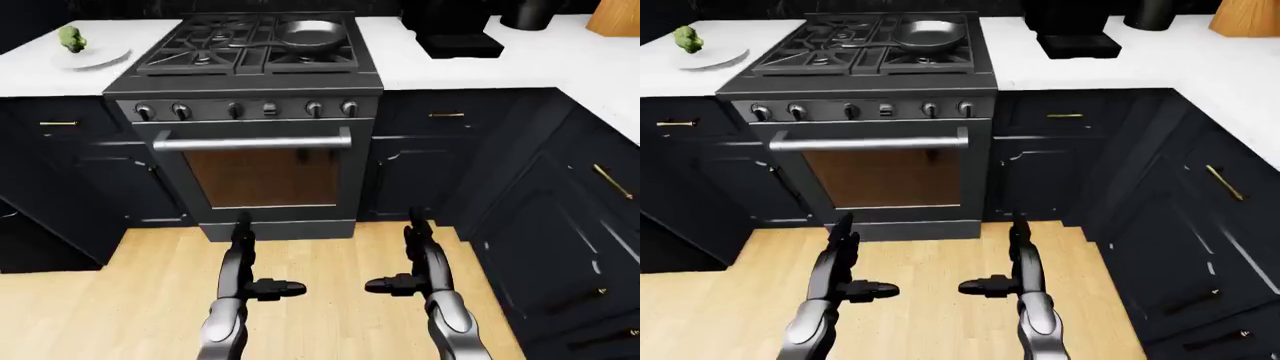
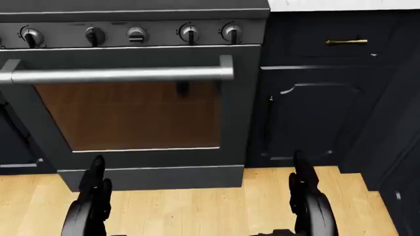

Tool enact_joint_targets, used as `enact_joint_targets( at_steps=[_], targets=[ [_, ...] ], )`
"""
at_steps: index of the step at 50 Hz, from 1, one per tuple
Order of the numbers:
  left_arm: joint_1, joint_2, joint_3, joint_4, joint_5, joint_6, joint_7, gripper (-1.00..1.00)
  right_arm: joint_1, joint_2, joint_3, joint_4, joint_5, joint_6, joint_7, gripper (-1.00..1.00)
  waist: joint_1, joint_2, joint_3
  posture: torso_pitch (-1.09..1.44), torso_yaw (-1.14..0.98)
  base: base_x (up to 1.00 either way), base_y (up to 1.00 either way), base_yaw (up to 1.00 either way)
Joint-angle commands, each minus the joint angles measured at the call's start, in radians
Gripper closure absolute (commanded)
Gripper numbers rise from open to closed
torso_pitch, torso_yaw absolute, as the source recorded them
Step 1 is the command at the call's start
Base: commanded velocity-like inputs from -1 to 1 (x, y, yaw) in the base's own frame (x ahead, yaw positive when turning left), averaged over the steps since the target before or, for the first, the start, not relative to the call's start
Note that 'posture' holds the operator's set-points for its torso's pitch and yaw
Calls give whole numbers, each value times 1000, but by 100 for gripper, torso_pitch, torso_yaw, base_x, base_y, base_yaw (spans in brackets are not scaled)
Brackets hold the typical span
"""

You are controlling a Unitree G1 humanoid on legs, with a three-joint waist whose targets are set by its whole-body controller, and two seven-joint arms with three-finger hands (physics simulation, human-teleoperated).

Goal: Pick the broccoli from the plate and place it in the pan.

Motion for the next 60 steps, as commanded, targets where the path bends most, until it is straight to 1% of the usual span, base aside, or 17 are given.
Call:
enact_joint_targets(
  at_steps=[1, 3, 4, 5, 7, 8, 24, 29, 33, 35, 38, 41, 44, 45, 49, 53, 60],
  targets=[
    [-38, 7, 2, -48, 0, -85, -7, -100, -29, -6, 1, -74, -6, -65, -1, -100, -2, -8, -1, 0, 0, 0, 0, 0],
    [-38, 7, 2, -44, 2, -89, -8, -100, -32, -7, 0, -56, -13, -77, -1, -100, 7, -1, -61, 0, 0, 0, 0, 0],
    [-35, 6, 1, -51, 2, -86, -8, -100, -30, -6, 2, -62, -16, -72, -3, -100, 7, -2, -52, 0, 0, 0, 0, 0],
    [-35, 6, 1, -51, 2, -87, -10, -100, -31, -7, 0, -58, -18, -75, -3, -100, 6, -6, -17, 0, 0, 0, 0, 0],
    [-36, 6, 2, -47, 3, -91, -9, -100, -31, -7, 0, -61, -19, -73, -4, -100, 6, -8, -69, 0, 0, 0, 0, 0],
    [-36, 6, 2, -49, 3, -90, -9, -100, -30, -7, 0, -62, -20, -72, -4, -100, 7, -8, -74, 0, 0, 0, 0, 0],
    [-44, 4, -11, -68, 28, -64, -3, -100, -54, -10, -3, -47, -33, -61, -9, -100, 7, -4, -91, 0, 0, 0, 0, 0],
    [-89, 14, 0, -101, 32, -7, -1, -100, -106, -17, -3, -98, -54, 26, -19, -100, 7, -4, -93, 0, 0, 0, 0, 0],
    [-155, 36, 36, -129, 12, 68, -3, -100, -163, -26, -10, -90, -70, 59, -27, -100, 7, -3, -90, 0, 0, 0, 0, 0],
    [-189, 44, 47, -161, 3, 119, 7, -100, -218, -37, -25, -114, -62, 127, -31, -100, 6, -3, -92, 0, 0, 0, 0, 0],
    [-250, 58, 61, -108, -16, 114, 11, -100, -268, -46, -29, -100, -61, 162, -34, -100, 8, -2, -90, 0, 0, 0, 0, 0],
    [-305, 70, 67, -169, -49, 203, 6, -100, -338, -60, -40, -105, -57, 209, -47, -100, 8, 0, -92, 0, 0, 0, 0, 0],
    [-359, 93, 74, -154, -44, 233, 9, -100, -393, -61, -55, -142, -52, 297, -104, -100, 7, -1, -91, 0, 0, 0, 0, 0],
    [-382, 99, 81, -193, -55, 303, 16, -100, -416, -74, -53, -154, -43, 329, -88, -100, 9, -1, -90, 0, 0, 0, 0, 0],
    [-422, 121, 83, -233, -73, 371, -10, -100, -440, -92, -31, -202, -52, 401, -35, -100, 9, -1, -87, 0, 0, 0, 0, 0],
    [-503, 140, 115, -300, -117, 509, 9, -100, -498, -92, -38, -288, -35, 532, -1, -100, 8, 0, -85, 0, 0, 0, 0, 0],
    [-586, 198, 142, -295, -150, 576, 33, -100, -607, -144, -78, -385, -14, 724, -20, -100, 11, 2, -79, 0, 0, 0, 0, 0]
  ],
)
